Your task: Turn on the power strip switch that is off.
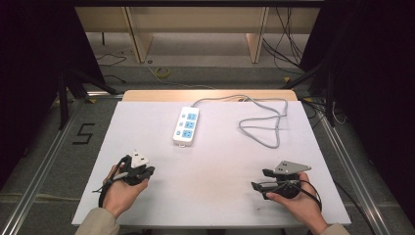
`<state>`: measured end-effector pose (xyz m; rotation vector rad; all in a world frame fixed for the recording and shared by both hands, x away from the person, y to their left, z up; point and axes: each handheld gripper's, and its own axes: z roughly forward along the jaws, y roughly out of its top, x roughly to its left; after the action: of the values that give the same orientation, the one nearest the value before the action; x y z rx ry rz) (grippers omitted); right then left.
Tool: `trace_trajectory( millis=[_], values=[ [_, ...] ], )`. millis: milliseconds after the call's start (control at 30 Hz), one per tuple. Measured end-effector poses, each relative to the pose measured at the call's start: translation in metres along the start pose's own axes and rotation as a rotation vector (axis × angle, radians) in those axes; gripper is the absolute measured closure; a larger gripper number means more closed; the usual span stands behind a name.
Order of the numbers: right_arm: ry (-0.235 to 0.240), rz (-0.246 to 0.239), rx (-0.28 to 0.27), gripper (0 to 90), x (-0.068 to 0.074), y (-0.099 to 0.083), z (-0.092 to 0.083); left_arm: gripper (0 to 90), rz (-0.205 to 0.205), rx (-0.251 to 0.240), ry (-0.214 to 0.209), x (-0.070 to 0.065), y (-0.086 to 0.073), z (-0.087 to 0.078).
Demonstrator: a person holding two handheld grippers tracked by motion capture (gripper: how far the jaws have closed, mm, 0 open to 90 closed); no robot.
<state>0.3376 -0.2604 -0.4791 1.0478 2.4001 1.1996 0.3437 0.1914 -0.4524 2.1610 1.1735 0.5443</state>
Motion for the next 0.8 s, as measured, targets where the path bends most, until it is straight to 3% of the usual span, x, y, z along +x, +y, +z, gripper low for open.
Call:
trace_trajectory(
  millis=[200,800],
  values=[
    [-0.001,0.002,-0.001,32.4,0.000,0.000,0.000,89.6,-0.025,0.017,-0.013,-0.001,0.008,0.001],
    [0.003,0.000,0.001,32.5,0.000,0.000,0.001,89.6,-0.020,0.057,-0.021,-0.003,0.030,0.007]
  ],
)
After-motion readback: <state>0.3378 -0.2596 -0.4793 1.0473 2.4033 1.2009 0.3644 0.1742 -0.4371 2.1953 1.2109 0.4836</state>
